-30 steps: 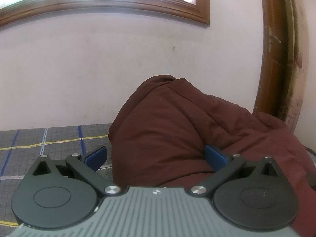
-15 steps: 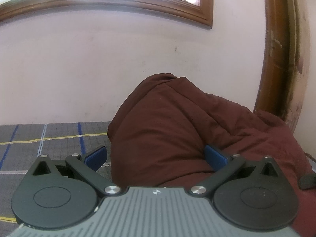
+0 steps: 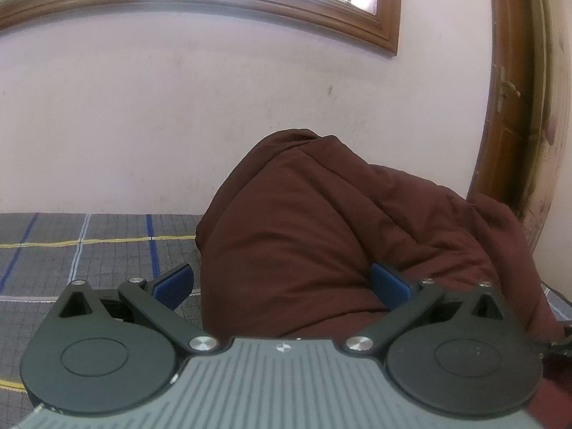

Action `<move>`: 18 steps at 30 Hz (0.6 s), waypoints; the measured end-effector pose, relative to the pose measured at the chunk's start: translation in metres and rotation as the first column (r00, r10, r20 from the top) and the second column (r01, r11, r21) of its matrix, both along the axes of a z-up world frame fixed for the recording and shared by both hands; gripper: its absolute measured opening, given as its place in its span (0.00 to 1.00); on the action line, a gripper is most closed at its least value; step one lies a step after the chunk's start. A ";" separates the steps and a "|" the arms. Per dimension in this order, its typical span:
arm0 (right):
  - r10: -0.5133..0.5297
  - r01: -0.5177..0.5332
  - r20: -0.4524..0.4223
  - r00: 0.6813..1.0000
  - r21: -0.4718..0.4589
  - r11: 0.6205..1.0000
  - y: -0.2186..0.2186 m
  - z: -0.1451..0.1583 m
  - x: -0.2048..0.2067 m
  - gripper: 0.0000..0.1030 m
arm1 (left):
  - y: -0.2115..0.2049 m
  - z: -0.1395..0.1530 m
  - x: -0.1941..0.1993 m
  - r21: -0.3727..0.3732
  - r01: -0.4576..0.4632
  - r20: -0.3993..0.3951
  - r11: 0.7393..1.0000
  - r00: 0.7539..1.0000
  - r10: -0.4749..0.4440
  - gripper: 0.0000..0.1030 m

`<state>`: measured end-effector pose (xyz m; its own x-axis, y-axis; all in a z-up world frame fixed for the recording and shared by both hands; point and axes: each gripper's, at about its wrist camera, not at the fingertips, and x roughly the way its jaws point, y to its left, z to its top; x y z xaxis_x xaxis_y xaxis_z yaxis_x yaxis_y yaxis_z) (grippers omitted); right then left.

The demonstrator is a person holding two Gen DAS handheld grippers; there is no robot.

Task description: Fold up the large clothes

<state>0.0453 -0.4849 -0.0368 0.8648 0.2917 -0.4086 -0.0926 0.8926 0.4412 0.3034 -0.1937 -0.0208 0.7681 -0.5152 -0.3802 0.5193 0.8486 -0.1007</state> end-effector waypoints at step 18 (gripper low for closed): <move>-0.063 0.067 0.030 0.998 -0.128 0.990 0.016 0.002 -0.007 1.00 | -0.006 0.003 -0.008 0.029 -0.022 0.030 0.999 0.999 0.022 1.00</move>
<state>0.0386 -0.4687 -0.0346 0.8910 0.1811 -0.4163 -0.0424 0.9462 0.3208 0.2957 -0.1997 -0.0182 0.7905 -0.4868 -0.3717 0.5029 0.8623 -0.0600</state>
